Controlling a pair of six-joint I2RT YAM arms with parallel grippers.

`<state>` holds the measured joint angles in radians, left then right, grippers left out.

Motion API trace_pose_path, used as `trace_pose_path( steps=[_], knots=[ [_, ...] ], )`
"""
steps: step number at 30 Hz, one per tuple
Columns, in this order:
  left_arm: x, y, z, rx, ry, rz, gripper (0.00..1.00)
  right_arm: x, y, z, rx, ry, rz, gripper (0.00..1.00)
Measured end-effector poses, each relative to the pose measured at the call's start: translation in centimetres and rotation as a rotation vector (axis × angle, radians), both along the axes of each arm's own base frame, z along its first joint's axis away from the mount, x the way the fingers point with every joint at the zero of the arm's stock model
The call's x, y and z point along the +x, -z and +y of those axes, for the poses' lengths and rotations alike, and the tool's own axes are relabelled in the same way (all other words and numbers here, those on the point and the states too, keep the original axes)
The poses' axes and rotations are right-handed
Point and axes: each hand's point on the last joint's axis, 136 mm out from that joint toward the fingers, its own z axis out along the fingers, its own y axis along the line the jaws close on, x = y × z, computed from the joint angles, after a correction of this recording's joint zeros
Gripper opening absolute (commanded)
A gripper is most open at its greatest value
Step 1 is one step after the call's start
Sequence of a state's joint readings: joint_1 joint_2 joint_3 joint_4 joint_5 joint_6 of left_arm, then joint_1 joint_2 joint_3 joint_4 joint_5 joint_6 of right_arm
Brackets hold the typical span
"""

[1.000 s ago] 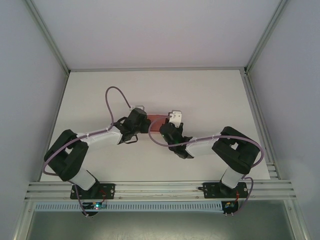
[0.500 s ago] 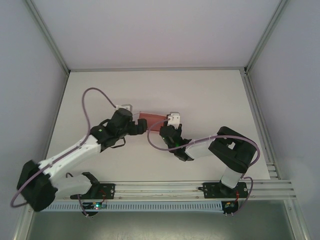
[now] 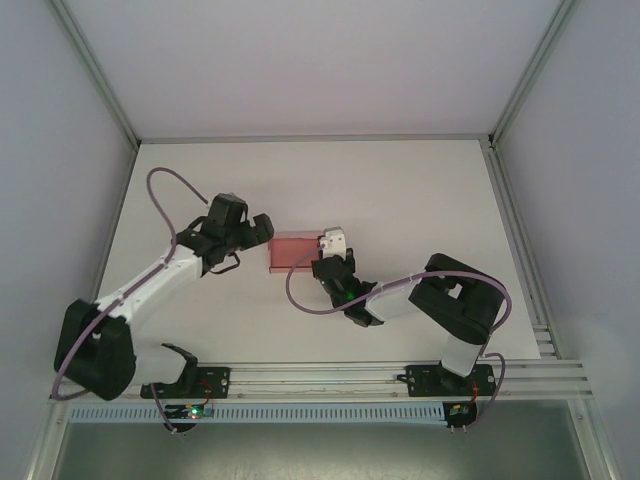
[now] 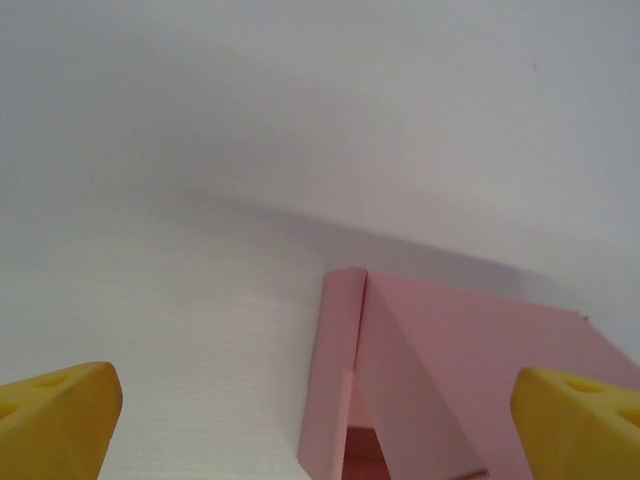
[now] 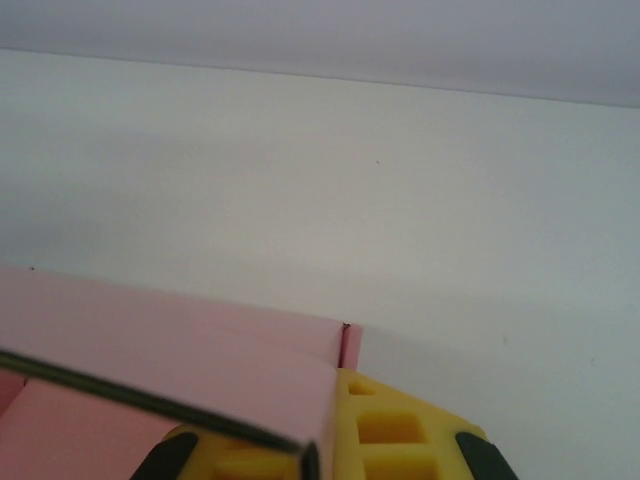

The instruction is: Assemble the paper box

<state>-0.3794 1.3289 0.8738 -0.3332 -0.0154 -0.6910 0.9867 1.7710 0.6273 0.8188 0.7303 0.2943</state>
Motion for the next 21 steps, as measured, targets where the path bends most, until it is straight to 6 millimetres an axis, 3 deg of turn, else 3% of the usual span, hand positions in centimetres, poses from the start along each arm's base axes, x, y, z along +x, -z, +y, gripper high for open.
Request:
trace_pose_path(
  steps=[4, 6, 9, 11, 14, 15, 21],
  knots=[
    [0.7, 1.8, -1.3, -0.035, 0.035, 0.022, 0.96, -0.1, 0.0, 0.2, -0.016, -0.02, -0.002, 0.05],
    [0.8, 2.9, -1.8, -0.047, 0.057, 0.039, 0.91, -0.3, 0.1, 0.5, -0.028, -0.043, -0.001, 0.14],
    [0.5, 4.8, -2.1, -0.045, 0.078, 0.08, 0.88, -1.6, 2.0, 0.8, -0.101, -0.13, 0.046, 0.42],
    [0.2, 5.8, -2.3, -0.053, 0.093, 0.092, 0.87, -3.2, 3.5, 0.8, -0.144, -0.207, 0.093, 0.69],
    [-0.2, 6.6, -2.6, -0.065, 0.111, 0.094, 0.84, -4.7, 2.9, 0.8, -0.152, -0.289, 0.11, 0.85],
    [-0.2, 6.7, -2.6, -0.068, 0.116, 0.089, 0.83, -5.0, 2.4, 0.9, -0.149, -0.313, 0.112, 0.96],
    [-0.2, 7.1, -3.0, -0.082, 0.138, 0.08, 0.75, -7.4, -1.4, 1.4, -0.116, -0.46, 0.099, 0.98]
  ],
)
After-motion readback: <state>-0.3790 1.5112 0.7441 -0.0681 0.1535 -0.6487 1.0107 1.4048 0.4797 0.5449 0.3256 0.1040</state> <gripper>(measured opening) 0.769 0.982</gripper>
